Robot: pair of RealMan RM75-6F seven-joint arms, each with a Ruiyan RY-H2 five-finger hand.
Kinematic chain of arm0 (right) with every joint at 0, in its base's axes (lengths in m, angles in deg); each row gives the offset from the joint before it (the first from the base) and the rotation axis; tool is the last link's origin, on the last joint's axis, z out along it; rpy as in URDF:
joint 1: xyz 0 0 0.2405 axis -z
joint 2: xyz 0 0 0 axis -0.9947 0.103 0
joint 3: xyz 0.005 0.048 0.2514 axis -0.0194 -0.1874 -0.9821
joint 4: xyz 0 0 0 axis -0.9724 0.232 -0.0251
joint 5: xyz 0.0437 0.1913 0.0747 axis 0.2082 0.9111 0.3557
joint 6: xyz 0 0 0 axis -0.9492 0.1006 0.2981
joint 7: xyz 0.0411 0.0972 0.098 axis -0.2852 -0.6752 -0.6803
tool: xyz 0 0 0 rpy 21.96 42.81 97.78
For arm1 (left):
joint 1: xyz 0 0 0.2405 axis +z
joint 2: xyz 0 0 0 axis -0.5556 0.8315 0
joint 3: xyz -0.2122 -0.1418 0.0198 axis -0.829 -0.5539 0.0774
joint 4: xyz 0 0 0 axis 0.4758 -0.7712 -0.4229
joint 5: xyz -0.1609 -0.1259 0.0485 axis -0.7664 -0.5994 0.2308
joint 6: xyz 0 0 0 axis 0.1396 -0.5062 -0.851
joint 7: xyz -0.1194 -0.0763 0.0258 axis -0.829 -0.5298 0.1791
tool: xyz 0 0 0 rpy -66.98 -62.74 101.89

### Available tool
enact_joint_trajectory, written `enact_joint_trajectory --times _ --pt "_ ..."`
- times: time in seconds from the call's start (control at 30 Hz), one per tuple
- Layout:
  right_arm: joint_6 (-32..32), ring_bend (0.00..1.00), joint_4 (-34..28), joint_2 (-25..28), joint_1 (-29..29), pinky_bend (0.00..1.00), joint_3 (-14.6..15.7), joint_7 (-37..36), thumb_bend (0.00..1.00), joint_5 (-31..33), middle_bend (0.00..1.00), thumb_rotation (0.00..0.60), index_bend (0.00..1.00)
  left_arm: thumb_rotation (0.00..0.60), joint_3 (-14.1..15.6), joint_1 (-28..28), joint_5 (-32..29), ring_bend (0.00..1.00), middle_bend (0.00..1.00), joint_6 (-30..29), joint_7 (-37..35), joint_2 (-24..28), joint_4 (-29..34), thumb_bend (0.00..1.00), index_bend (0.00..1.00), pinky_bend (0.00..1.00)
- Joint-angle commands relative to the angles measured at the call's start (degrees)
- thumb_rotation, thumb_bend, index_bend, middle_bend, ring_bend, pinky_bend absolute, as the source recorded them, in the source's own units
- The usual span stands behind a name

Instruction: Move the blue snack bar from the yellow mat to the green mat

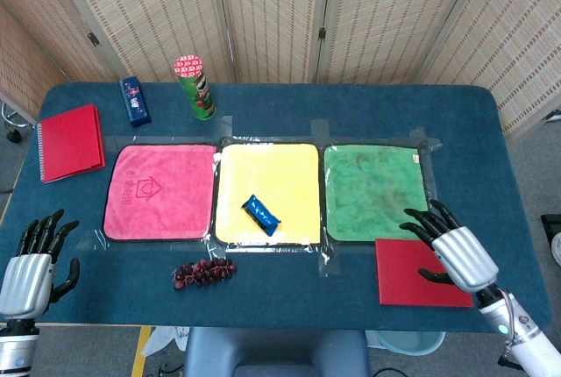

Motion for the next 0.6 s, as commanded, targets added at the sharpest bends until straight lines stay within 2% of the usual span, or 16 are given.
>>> enact_joint_trajectory --times 0.03,0.33,0.43,0.6 --pt "-8.70 0.17 -2.94 0.54 -7.60 0.00 -1.72 0.69 0.12 -1.68 0.15 0.600 0.21 0.600 0.10 0.25 0.07 0.08 0.07 -0.33 -0.24 0.07 -0.13 0.59 0.19 0.01" --pt "-22.49 0.13 -3.68 -2.25 -20.79 0.00 -5.50 1.23 0.16 -0.74 0.14 0.600 0.21 0.600 0.68 1.23 -0.11 0.08 0.07 -1.01 -1.20 0.36 -0.67 0.59 0.19 0.01" --pt "-25.88 0.13 -2.50 -3.68 -24.47 0.00 -5.98 1.32 0.21 -0.87 0.16 0.600 0.21 0.600 0.76 1.53 -0.16 0.08 0.07 -1.30 -1.47 0.50 -0.76 0.59 0.19 0.01" --pt "-29.51 0.16 -0.61 -6.55 -29.19 0.00 -6.62 0.93 0.21 -0.26 0.17 0.600 0.26 0.600 0.92 1.74 -0.16 0.08 0.07 -1.29 -1.73 0.82 -0.69 0.59 0.19 0.01"
